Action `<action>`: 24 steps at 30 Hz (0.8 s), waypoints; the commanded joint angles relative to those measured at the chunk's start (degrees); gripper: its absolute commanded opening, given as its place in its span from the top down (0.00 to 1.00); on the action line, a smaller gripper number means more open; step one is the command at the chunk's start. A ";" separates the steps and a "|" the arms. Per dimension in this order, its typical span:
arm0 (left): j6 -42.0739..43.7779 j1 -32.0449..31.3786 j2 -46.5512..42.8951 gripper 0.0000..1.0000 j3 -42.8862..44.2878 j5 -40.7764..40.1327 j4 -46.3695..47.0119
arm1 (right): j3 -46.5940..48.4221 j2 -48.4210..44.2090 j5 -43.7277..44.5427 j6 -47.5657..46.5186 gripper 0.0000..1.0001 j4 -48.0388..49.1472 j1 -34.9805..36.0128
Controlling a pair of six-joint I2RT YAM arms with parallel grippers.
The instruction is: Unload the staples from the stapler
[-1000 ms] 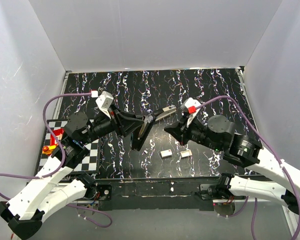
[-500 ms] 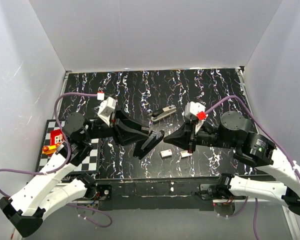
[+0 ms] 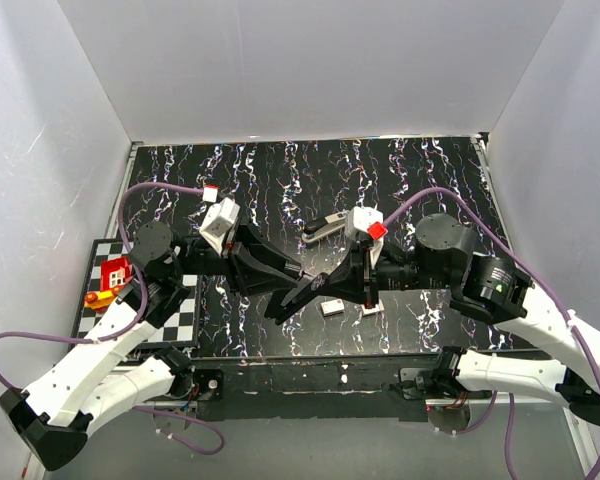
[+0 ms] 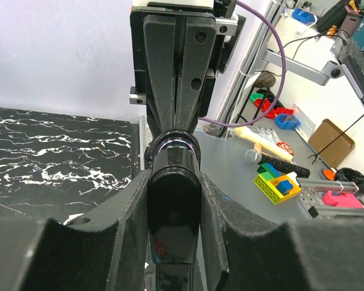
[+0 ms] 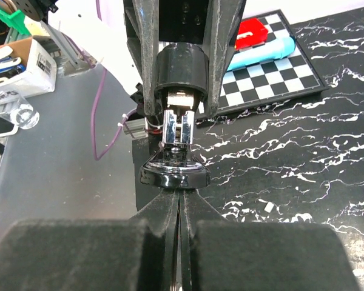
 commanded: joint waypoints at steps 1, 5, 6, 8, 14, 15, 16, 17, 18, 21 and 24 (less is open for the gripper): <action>1.57 -0.24 0.55 1.00 0.59 1.42 1.66 | 5.19 1.53 -3.52 -0.88 0.99 1.64 -0.12; 1.92 -0.33 1.69 1.00 0.06 2.65 1.39 | 7.30 4.43 -4.93 -1.23 0.99 2.34 -0.12; 1.92 -0.59 2.13 1.00 0.15 3.18 1.57 | 7.91 5.40 -5.37 -1.41 0.99 2.34 -0.12; 2.45 -1.11 3.35 1.00 0.59 3.88 0.87 | 9.23 7.15 -6.42 -1.59 0.99 2.60 -0.11; 4.99 -3.49 5.99 1.00 1.73 6.26 -2.37 | 14.50 12.69 -9.06 -3.34 0.99 2.52 -0.12; 5.87 -4.19 6.61 1.00 1.99 6.43 -3.25 | 15.46 13.48 -9.24 -3.69 0.99 2.34 -0.12; 6.49 -4.80 7.13 1.00 2.17 6.43 -4.13 | 16.43 14.45 -9.59 -3.87 0.99 2.26 -0.12; 7.10 -5.68 7.57 1.00 2.34 6.26 -4.75 | 17.49 15.50 -10.20 -4.22 0.99 2.08 -0.12; 7.89 -6.64 8.10 1.00 2.61 6.08 -5.80 | 18.37 16.47 -10.64 -4.40 0.99 1.91 -0.12; 9.56 -8.23 8.28 1.00 3.31 4.68 -7.56 | 20.48 18.59 -10.91 -4.92 0.99 0.68 -0.12; 11.67 -8.24 7.14 1.00 4.01 2.05 -10.20 | 19.35 17.63 -9.95 -5.36 0.99 0.41 -0.12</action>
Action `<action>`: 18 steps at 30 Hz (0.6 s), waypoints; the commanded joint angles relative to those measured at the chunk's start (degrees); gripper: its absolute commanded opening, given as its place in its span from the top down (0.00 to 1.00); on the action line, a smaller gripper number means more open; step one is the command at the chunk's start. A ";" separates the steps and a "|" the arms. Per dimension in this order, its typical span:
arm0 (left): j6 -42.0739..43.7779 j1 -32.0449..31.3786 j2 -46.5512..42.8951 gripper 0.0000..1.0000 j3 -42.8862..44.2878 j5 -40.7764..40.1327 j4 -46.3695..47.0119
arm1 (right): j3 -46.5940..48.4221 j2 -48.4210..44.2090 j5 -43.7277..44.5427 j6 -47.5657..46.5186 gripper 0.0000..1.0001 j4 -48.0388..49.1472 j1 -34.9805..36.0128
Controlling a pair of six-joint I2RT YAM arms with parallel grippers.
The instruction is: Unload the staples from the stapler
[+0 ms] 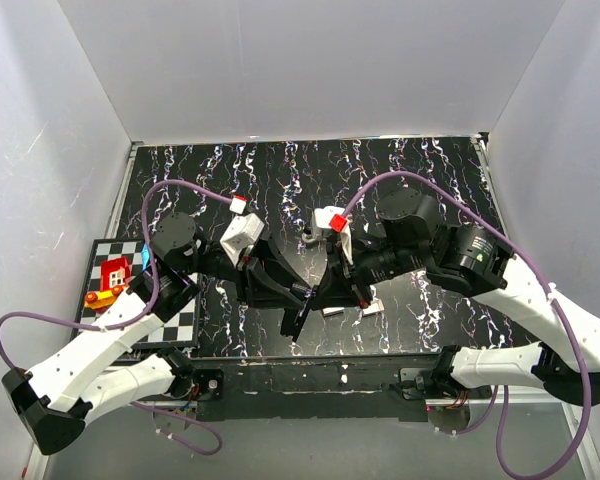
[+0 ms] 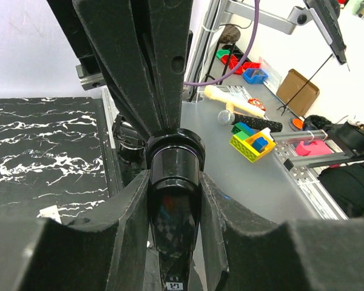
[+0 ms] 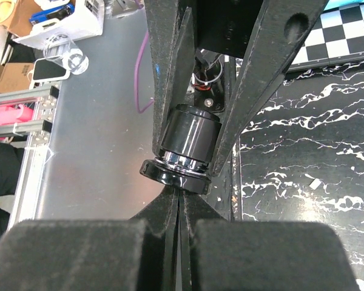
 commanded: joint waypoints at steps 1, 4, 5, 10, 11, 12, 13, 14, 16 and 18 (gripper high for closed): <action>4.88 -3.34 1.48 1.00 1.72 -6.81 -5.74 | 1.68 2.72 2.49 -2.17 0.99 19.14 0.65; 6.38 -3.34 1.30 1.00 2.42 -8.92 -8.46 | -0.42 0.79 3.90 -2.17 0.99 18.35 0.56; 6.81 -3.34 1.13 1.00 2.60 -9.62 -8.82 | -2.17 -0.09 4.42 -2.17 0.99 18.18 0.56; 9.19 -3.34 -0.10 1.00 3.13 -13.84 -11.37 | -9.91 -5.62 9.69 -0.95 0.99 18.53 0.56; 9.71 -3.34 -0.28 1.00 3.39 -14.37 -11.72 | -11.49 -6.68 10.92 -0.60 0.99 18.61 0.56; 9.98 -3.34 -0.28 1.00 3.48 -14.72 -11.90 | -12.64 -7.91 11.89 -0.24 0.99 18.44 0.47; 10.42 -3.34 -0.28 1.00 3.74 -15.25 -12.16 | -14.13 -9.05 13.03 0.02 0.99 18.44 0.56; 10.68 -3.34 -0.11 1.00 4.00 -15.69 -12.34 | -15.27 -10.11 13.91 0.55 0.99 18.26 0.47; 11.12 -3.34 -0.02 1.00 4.53 -16.22 -12.61 | -17.73 -12.13 16.46 0.99 0.99 17.74 0.47; 11.56 -3.34 0.24 1.00 5.41 -18.05 -13.31 | -20.72 -14.24 21.36 1.69 0.99 17.21 0.47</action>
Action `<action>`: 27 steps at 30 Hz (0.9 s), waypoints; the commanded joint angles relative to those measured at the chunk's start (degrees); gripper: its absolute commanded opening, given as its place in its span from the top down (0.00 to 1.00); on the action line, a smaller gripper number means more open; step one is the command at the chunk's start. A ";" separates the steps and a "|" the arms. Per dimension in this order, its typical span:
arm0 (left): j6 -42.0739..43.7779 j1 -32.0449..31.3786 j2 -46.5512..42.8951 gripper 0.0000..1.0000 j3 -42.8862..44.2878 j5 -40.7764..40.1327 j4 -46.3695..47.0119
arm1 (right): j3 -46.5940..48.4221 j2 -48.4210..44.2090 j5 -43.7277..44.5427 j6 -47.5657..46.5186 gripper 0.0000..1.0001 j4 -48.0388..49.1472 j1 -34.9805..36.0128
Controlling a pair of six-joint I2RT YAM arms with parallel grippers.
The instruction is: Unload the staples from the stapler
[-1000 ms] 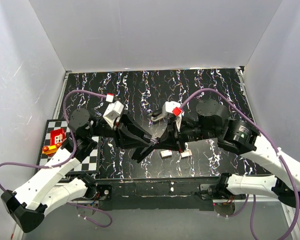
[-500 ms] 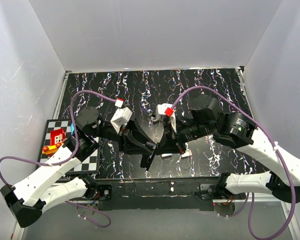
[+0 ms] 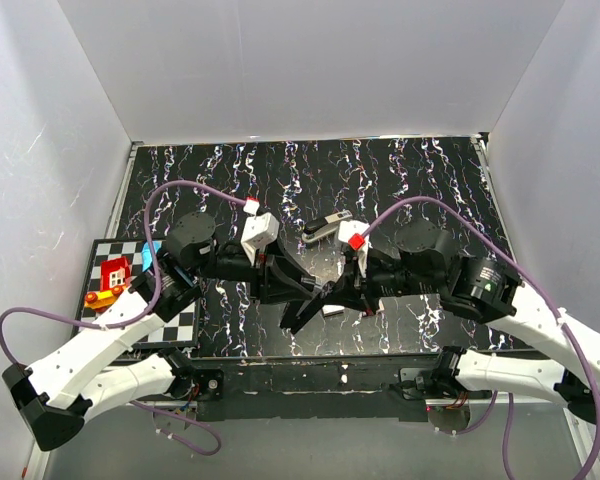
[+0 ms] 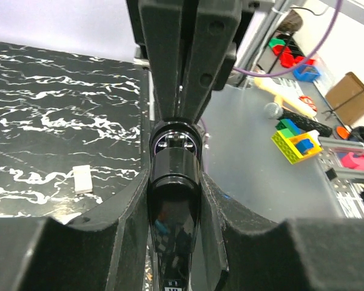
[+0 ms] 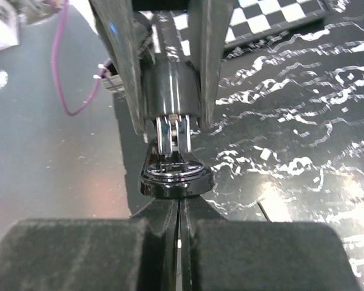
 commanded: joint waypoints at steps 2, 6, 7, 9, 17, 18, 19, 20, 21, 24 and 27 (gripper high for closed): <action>3.10 -1.02 1.49 1.00 6.31 -8.32 -1.27 | -7.34 -4.24 14.77 2.85 0.99 9.56 0.28; 5.13 -1.11 3.34 1.00 10.18 -18.85 -6.89 | -12.97 -7.14 24.18 6.10 0.99 10.17 0.01; 5.57 -1.02 3.95 1.00 11.41 -22.27 -8.47 | -14.72 -7.84 26.99 7.15 0.99 10.44 -0.07; 6.97 -0.94 5.09 1.00 13.34 -27.55 -10.24 | -16.84 -8.81 31.48 9.62 0.99 10.79 -0.07; 9.88 5.47 14.13 1.00 19.49 -44.01 -14.28 | -21.59 -9.61 39.67 15.60 0.99 10.97 -0.08; 9.44 7.05 15.37 1.00 20.11 -44.63 -14.55 | -21.85 -9.61 40.28 16.04 0.99 10.88 -0.16; 8.74 8.98 16.95 1.00 20.82 -45.33 -15.25 | -22.03 -9.52 40.46 16.39 0.99 10.70 -0.16; 7.95 10.74 18.62 1.00 21.61 -46.20 -15.69 | -22.03 -9.26 40.38 16.83 0.99 10.35 -0.25; 7.60 12.15 19.85 1.00 22.22 -46.91 -15.70 | -22.03 -9.08 40.20 17.09 0.99 10.00 -0.16; 6.81 16.80 25.03 1.00 23.54 -49.29 -14.99 | -22.47 -8.56 39.67 18.23 0.99 9.74 -0.16; 4.52 21.03 31.27 1.00 25.47 -49.90 -14.99 | -23.00 -8.03 38.36 20.16 0.99 10.26 -0.16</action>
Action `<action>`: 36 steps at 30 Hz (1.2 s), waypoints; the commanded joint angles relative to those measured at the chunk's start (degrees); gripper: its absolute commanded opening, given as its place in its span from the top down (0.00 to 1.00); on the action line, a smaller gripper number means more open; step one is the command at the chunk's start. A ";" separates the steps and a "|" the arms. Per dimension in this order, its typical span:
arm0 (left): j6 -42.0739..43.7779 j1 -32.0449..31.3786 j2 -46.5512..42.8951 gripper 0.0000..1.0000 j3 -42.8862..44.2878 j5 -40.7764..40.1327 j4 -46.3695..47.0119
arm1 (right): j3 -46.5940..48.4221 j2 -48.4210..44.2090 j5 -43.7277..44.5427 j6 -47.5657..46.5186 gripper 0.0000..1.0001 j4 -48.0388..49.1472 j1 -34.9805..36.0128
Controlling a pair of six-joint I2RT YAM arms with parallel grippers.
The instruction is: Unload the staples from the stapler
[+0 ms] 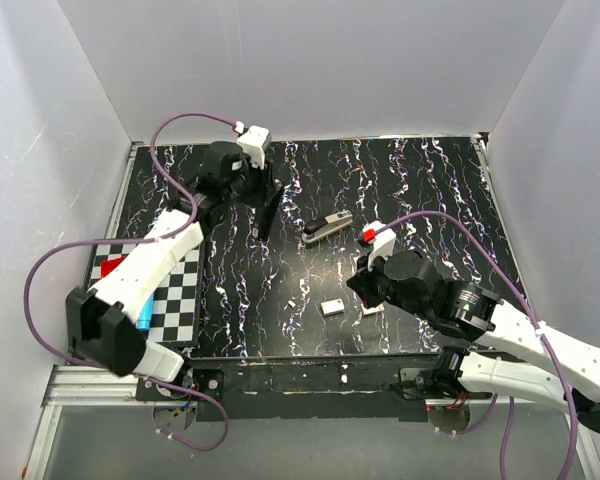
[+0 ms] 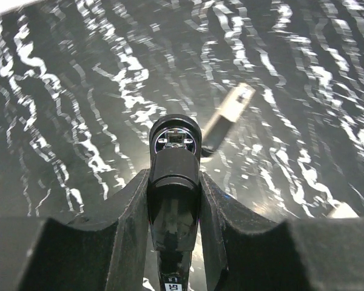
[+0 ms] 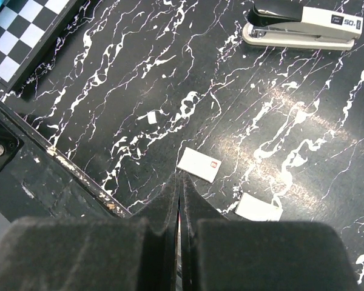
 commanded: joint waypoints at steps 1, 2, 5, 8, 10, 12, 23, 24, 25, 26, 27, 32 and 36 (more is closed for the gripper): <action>-3.17 5.17 6.04 1.00 5.24 -4.40 1.38 | -1.03 0.58 0.00 4.00 0.99 2.48 -0.10; -3.61 5.61 7.97 1.00 5.77 -7.53 1.38 | -1.29 0.67 -0.18 4.61 0.99 2.66 -0.10; -3.97 6.57 14.38 1.00 9.36 -11.94 -0.19 | -2.00 1.11 -1.32 5.84 0.99 3.18 -0.10; -3.62 7.37 22.02 1.00 15.06 -15.73 -3.88 | -2.53 1.99 -1.94 6.64 0.99 3.45 -0.10; -3.36 7.98 25.37 1.00 17.10 -16.70 -4.60 | -2.53 2.43 -2.46 6.90 0.99 3.36 -0.10; -3.35 8.51 28.11 1.00 19.30 -16.79 -5.91 | -2.79 2.52 -2.90 7.16 0.99 3.89 -0.01; -3.71 10.18 37.86 1.00 23.79 -15.56 -10.04 | -3.41 4.10 -4.93 7.87 0.99 5.12 -0.10; -3.62 10.27 38.40 1.00 23.88 -15.39 -10.05 | -3.49 4.10 -4.93 7.96 0.99 5.21 -0.10; -3.62 10.27 38.92 1.00 23.96 -15.13 -10.05 | -3.49 4.19 -5.10 8.04 0.99 5.21 -0.10; -3.62 10.27 39.36 1.00 24.05 -14.69 -10.05 | -3.58 4.28 -5.19 8.04 0.99 5.12 -0.01; -3.27 10.27 39.63 1.00 23.79 -14.07 -9.87 | -3.58 4.28 -5.28 8.04 0.99 5.12 -0.10; -2.04 10.36 40.95 0.75 23.53 -13.98 -9.26 | -3.14 4.71 -4.84 7.96 0.99 4.42 -0.10; -1.25 10.36 40.77 0.56 23.35 -13.37 -9.17 | -2.09 5.42 -4.14 7.78 0.96 3.89 -0.10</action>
